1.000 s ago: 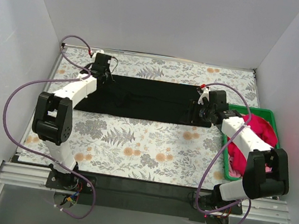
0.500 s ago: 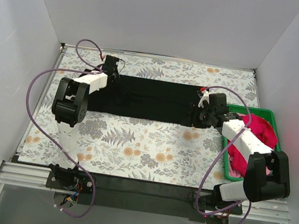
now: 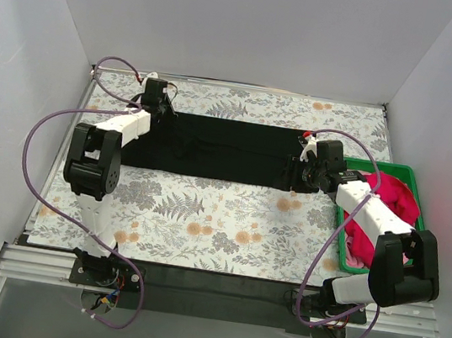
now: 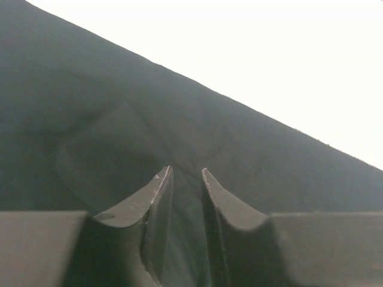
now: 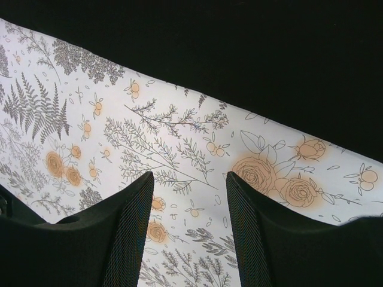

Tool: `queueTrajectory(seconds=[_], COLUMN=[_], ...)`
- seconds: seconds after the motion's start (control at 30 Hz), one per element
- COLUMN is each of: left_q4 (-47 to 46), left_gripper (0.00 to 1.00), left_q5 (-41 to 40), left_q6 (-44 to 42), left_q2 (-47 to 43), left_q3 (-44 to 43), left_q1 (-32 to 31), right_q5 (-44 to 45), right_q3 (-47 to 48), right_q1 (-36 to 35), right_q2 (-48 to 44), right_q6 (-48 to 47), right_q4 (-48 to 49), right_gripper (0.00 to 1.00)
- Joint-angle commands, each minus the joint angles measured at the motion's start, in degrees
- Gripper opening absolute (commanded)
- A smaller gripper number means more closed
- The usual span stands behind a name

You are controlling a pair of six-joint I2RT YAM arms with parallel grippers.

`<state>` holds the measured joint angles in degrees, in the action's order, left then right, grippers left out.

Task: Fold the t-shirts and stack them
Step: Fold the tshirt

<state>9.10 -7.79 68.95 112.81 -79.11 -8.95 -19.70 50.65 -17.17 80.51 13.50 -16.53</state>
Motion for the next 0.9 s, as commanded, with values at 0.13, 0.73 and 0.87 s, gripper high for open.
queueTrajectory(seconds=[0.13,0.73,0.87], left_q4=[-0.67,6.36,6.89], left_gripper=[0.22,0.34,0.31], left_q5=[-2.14,-2.86,-1.61], left_q6=[1.54,-1.45,-0.04], left_q2=[2.05,-5.93,-7.43], left_q3=[2.12,1.59,3.61], left_q1=[2.97,3.06,1.04], right_q5=[0.54,1.51,1.77], right_q3=[1.38,1.64,2.34], right_q1=[-0.06,0.03,-0.06], right_q2=[1.31,1.32,2.37], right_q6=[-0.66,-0.84,-0.84], right_q4=[1.59,1.77,1.86], right_gripper=[0.50,0.50,0.50])
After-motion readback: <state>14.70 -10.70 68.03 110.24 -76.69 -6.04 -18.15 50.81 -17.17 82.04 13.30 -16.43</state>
